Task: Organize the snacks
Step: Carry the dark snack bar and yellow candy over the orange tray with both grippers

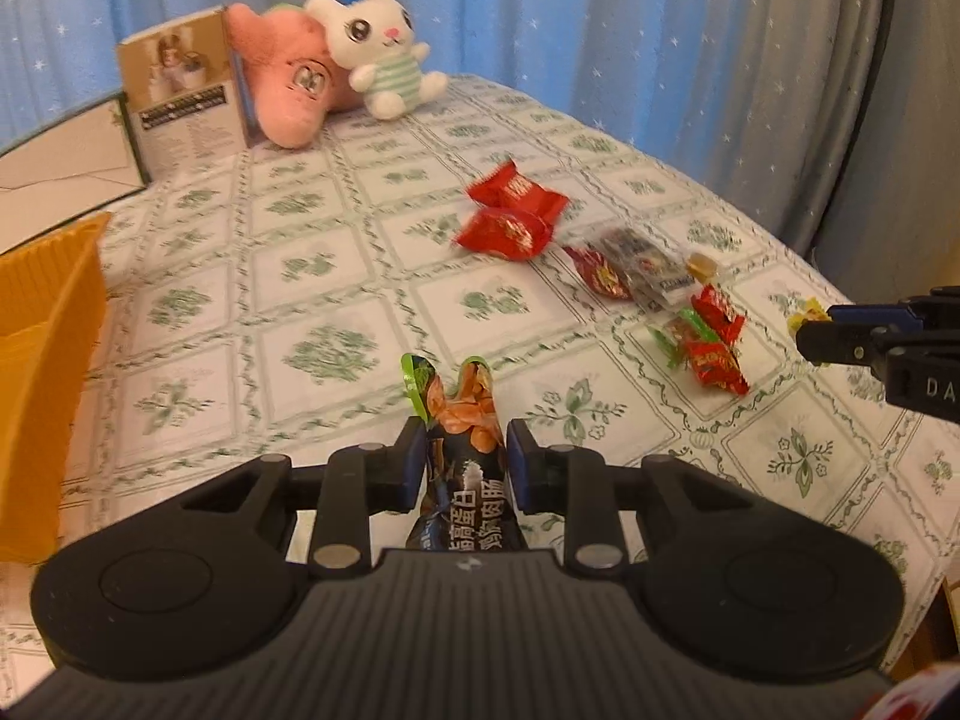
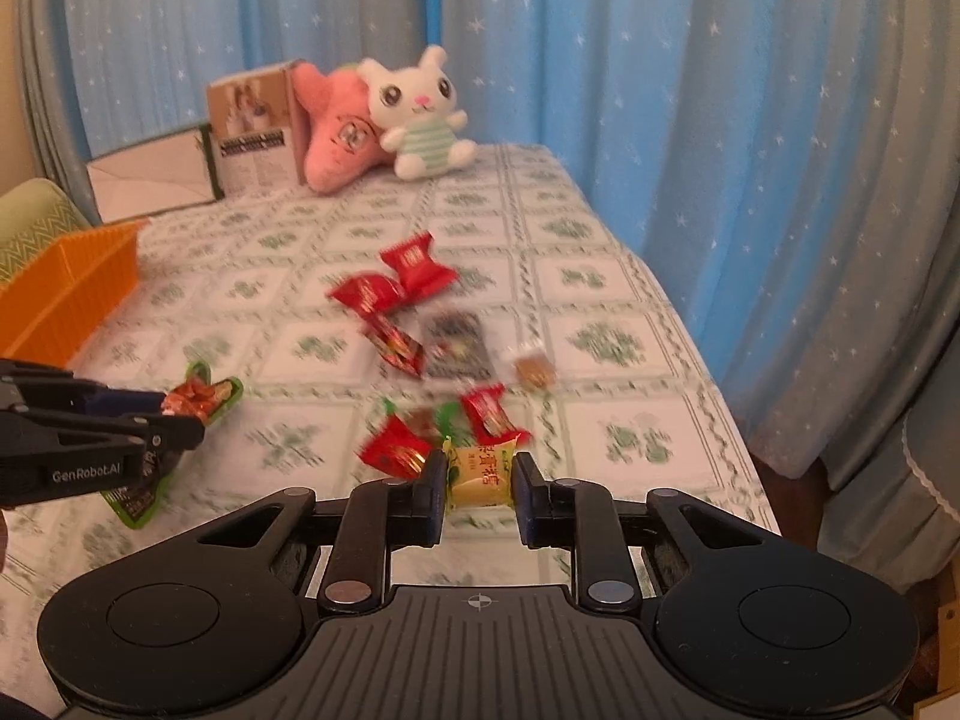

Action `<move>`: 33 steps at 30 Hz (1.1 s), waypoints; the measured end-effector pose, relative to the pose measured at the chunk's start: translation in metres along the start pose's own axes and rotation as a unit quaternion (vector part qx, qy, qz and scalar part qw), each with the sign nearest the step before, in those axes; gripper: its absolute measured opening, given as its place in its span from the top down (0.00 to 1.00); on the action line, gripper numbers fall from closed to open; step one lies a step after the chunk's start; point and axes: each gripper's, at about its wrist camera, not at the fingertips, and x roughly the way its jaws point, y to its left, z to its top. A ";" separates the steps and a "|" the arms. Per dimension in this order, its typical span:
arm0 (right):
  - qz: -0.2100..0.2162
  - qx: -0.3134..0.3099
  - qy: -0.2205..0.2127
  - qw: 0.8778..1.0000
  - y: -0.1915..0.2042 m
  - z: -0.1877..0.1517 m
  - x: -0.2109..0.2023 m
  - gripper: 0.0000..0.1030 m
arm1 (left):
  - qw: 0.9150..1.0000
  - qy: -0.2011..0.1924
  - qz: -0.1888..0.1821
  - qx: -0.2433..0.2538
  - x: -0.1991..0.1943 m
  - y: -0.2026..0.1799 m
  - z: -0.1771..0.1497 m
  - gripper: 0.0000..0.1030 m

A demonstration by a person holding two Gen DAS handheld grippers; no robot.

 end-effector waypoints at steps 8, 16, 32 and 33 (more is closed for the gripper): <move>0.047 -0.025 -0.036 0.998 0.047 0.052 -0.025 0.77 | 0.999 -0.029 0.018 -0.037 -0.054 0.046 0.018 0.75; 0.143 -0.048 -0.051 0.987 0.139 0.098 -0.024 0.77 | 0.994 -0.048 0.060 -0.083 -0.109 0.131 0.026 0.75; 0.242 -0.082 0.013 0.967 0.302 0.108 0.056 0.77 | 0.985 -0.015 0.110 -0.133 -0.115 0.284 -0.004 0.75; 0.242 -0.082 0.017 0.967 0.305 0.107 0.061 0.77 | 0.985 -0.014 0.109 -0.136 -0.112 0.288 -0.006 0.75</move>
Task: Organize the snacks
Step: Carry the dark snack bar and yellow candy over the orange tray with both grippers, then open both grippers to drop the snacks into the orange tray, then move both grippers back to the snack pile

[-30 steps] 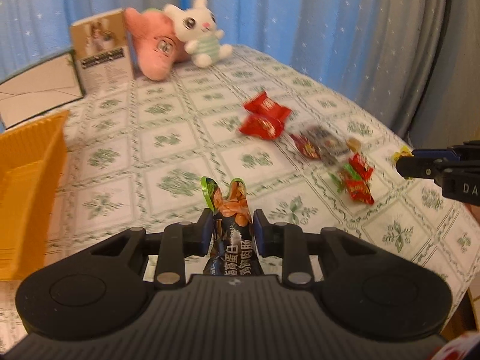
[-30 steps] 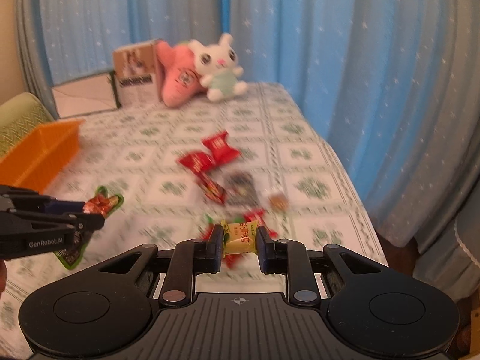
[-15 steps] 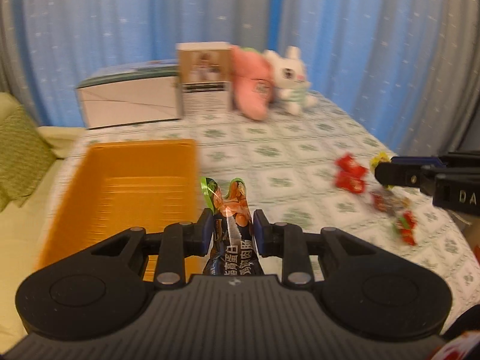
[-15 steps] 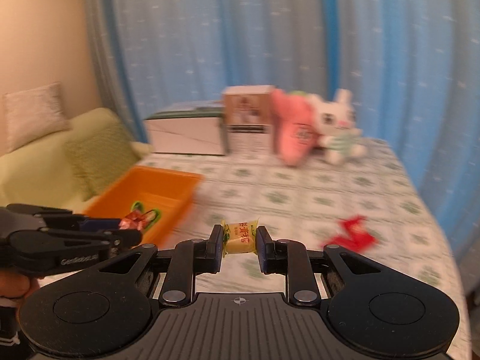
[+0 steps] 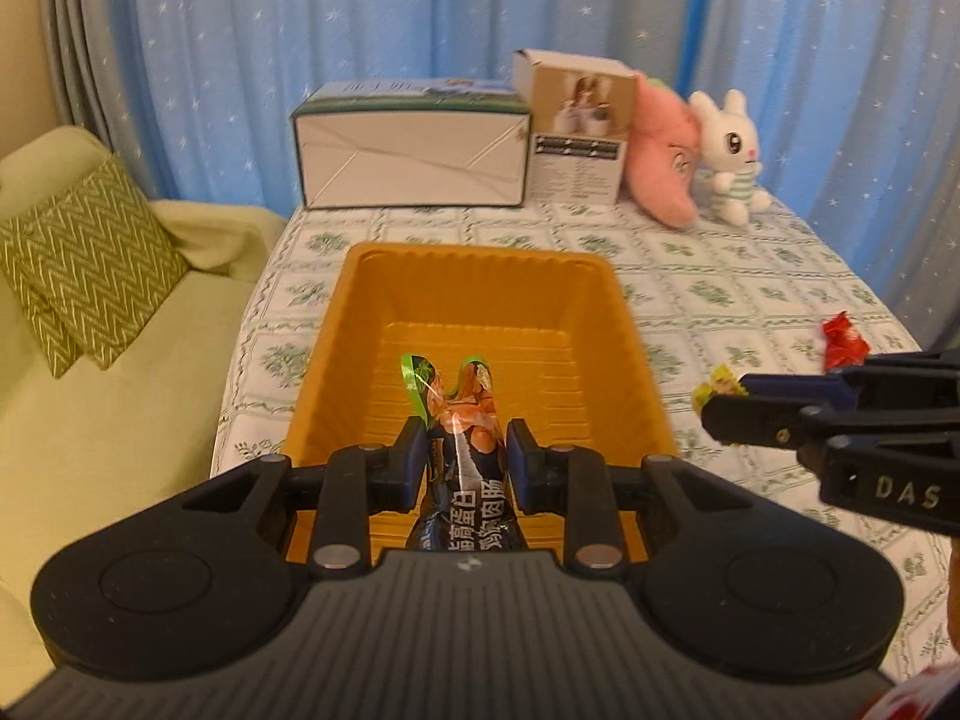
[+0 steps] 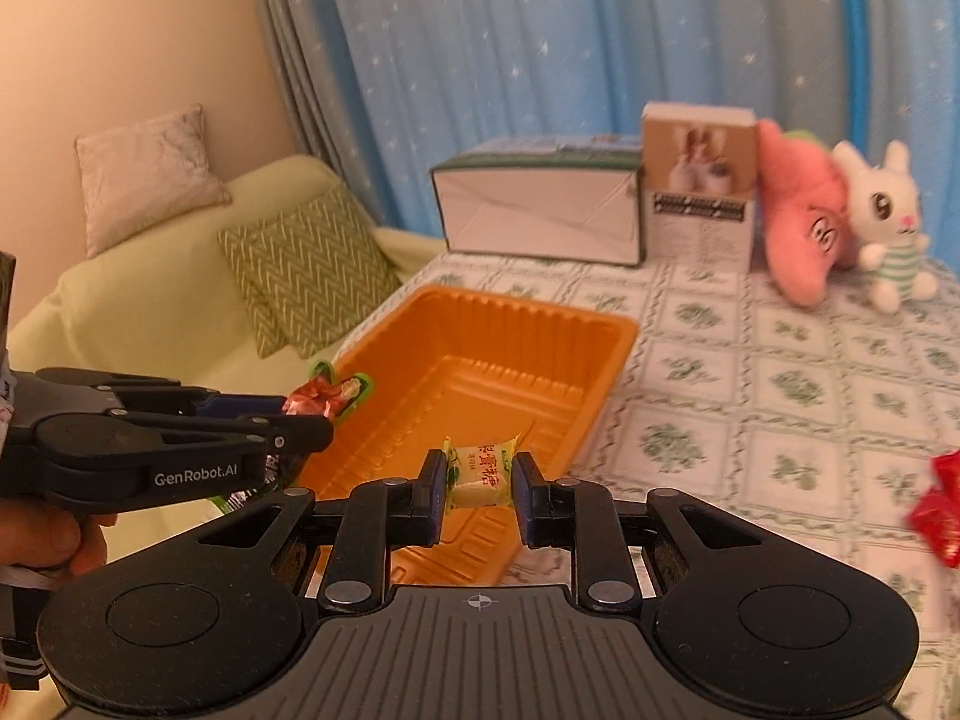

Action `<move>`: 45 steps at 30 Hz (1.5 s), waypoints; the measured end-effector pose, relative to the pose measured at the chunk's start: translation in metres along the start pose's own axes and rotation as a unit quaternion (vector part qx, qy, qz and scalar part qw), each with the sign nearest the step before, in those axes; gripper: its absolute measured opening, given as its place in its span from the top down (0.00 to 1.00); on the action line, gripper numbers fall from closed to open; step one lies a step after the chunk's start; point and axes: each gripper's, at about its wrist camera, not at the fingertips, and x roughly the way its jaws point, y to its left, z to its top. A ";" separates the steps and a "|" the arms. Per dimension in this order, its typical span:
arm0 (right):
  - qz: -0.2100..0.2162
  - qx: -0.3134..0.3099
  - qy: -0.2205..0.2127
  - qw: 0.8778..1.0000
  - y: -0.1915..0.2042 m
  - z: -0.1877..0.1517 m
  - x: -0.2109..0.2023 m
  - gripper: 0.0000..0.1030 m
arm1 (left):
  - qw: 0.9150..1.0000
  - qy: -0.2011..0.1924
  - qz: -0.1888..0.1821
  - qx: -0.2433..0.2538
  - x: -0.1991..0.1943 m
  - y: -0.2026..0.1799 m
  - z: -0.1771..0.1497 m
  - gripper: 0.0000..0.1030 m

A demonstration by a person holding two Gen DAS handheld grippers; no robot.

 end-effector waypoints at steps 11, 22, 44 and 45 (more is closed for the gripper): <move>0.000 -0.006 0.024 1.000 0.003 -0.004 0.040 0.77 | 1.000 -0.008 0.000 -0.014 0.015 0.021 -0.010 0.66; 0.011 -0.004 0.002 1.000 0.008 -0.004 0.042 0.49 | 0.999 -0.029 0.021 -0.035 -0.010 0.032 -0.020 0.54; -0.085 0.076 -0.057 0.992 -0.022 -0.056 -0.131 0.47 | 0.994 -0.064 -0.056 -0.065 -0.093 -0.039 -0.037 0.56; -0.091 0.081 -0.059 0.991 -0.025 -0.060 -0.139 0.47 | 0.994 -0.067 -0.054 -0.061 -0.097 -0.048 -0.039 0.55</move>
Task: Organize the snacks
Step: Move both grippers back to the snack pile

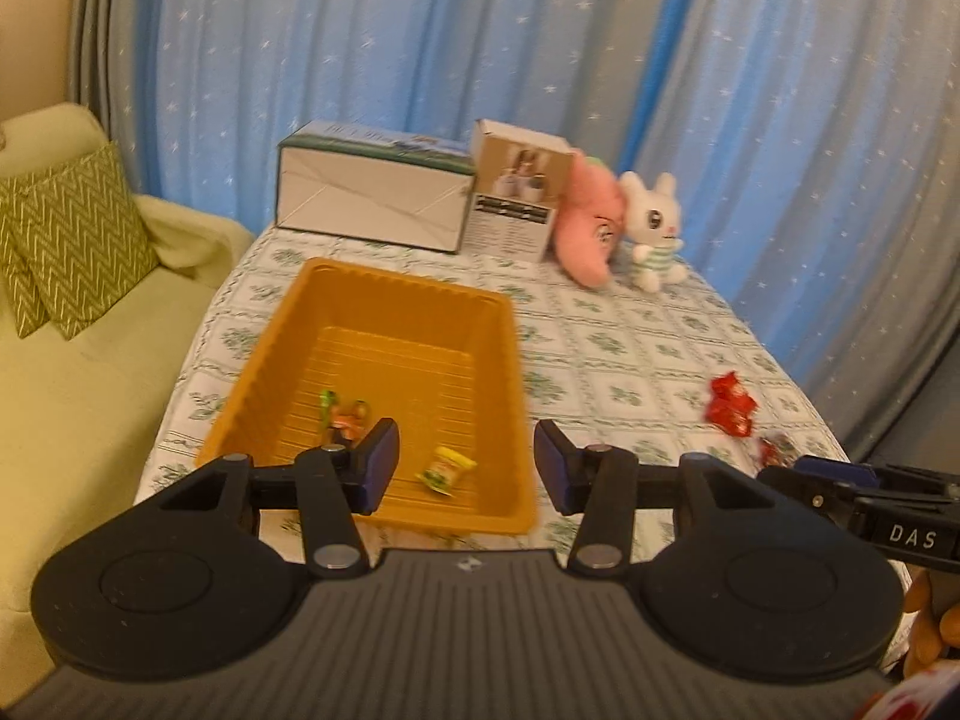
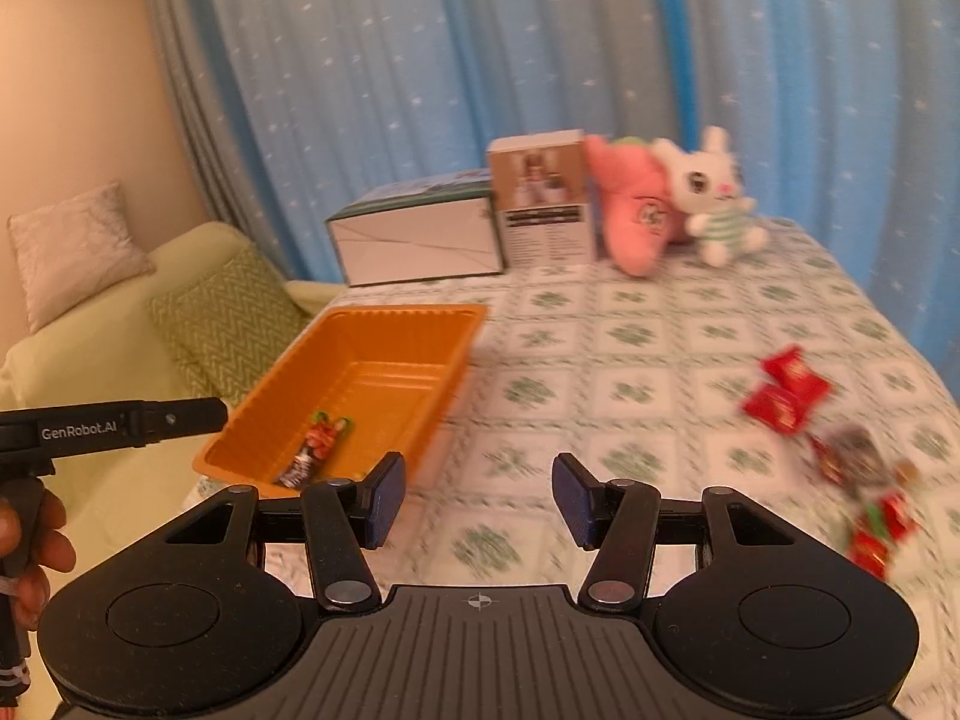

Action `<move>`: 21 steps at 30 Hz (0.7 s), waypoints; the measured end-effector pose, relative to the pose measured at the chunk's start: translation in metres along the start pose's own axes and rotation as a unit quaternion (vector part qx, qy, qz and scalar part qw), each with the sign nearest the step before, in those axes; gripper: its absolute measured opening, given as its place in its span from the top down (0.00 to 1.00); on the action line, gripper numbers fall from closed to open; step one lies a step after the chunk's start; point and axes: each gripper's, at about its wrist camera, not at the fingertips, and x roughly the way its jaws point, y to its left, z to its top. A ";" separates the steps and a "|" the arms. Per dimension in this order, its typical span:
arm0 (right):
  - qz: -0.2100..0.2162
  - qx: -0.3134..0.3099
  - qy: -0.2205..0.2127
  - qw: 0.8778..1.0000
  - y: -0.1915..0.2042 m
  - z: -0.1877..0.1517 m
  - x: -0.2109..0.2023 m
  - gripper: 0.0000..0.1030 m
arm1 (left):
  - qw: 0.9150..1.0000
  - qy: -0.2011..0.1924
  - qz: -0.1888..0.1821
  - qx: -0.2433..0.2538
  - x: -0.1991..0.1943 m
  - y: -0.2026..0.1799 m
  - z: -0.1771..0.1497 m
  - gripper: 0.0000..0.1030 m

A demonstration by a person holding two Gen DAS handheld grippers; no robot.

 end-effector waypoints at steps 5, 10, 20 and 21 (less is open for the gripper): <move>-0.039 0.011 -0.016 0.999 -0.033 -0.014 -0.046 0.47 | 0.999 -0.016 -0.015 0.026 -0.018 -0.043 -0.017 0.35; -0.102 0.029 -0.031 0.994 -0.081 -0.030 -0.094 0.47 | 0.998 -0.016 -0.032 0.046 -0.023 -0.091 -0.032 0.31; -0.181 0.093 -0.029 0.979 -0.169 -0.048 -0.141 0.47 | 0.993 0.022 -0.075 0.091 0.011 -0.182 -0.051 0.31; -0.183 0.096 -0.028 0.978 -0.174 -0.049 -0.142 0.47 | 0.992 0.026 -0.079 0.094 0.015 -0.189 -0.053 0.31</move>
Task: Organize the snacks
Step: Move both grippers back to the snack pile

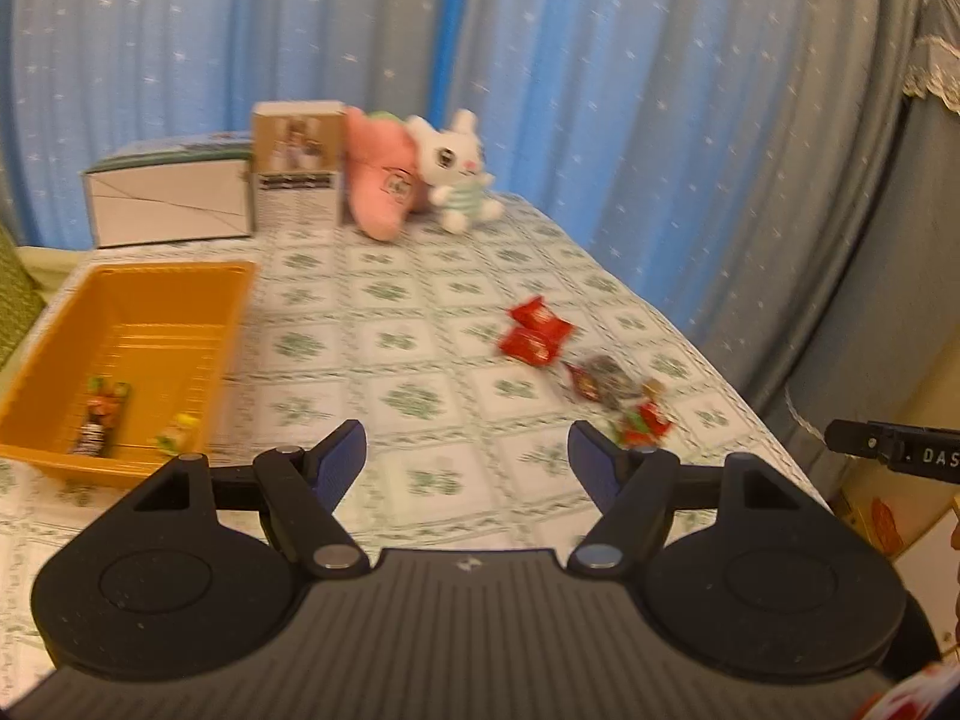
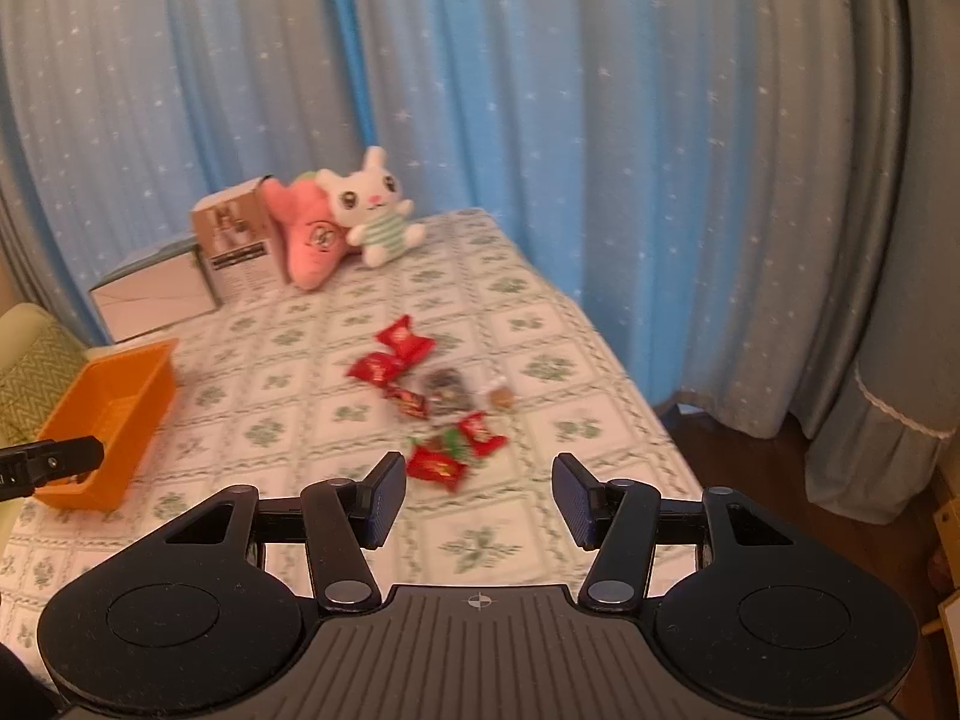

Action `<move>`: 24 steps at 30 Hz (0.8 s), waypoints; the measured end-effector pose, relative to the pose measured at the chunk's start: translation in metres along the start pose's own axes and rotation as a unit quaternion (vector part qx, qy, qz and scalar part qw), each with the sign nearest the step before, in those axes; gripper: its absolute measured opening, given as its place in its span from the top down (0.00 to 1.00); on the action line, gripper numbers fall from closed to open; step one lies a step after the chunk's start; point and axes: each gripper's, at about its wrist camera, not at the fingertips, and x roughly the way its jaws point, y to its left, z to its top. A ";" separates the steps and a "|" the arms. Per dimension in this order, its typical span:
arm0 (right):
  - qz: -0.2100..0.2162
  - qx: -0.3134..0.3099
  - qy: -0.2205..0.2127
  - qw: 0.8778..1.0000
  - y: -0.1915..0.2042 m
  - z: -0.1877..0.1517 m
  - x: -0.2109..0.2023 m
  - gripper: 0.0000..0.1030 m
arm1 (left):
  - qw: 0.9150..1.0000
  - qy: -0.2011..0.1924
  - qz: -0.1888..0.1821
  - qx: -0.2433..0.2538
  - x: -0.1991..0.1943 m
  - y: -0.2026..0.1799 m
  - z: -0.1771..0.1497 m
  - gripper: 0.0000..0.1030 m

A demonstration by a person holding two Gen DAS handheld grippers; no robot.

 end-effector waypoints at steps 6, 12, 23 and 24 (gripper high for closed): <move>0.000 0.004 0.012 1.000 -0.029 0.000 0.010 0.47 | 1.000 0.017 -0.009 0.019 0.029 -0.029 0.002 0.31; 0.004 0.005 0.024 1.000 -0.042 -0.001 0.029 0.47 | 0.999 0.034 -0.021 0.033 0.056 -0.048 0.004 0.32; 0.013 0.000 0.052 0.999 -0.054 -0.004 0.069 0.47 | 0.994 0.076 -0.048 0.060 0.113 -0.071 -0.004 0.41; 0.014 -0.001 0.055 0.998 -0.055 -0.004 0.074 0.47 | 0.994 0.080 -0.050 0.061 0.119 -0.072 -0.005 0.42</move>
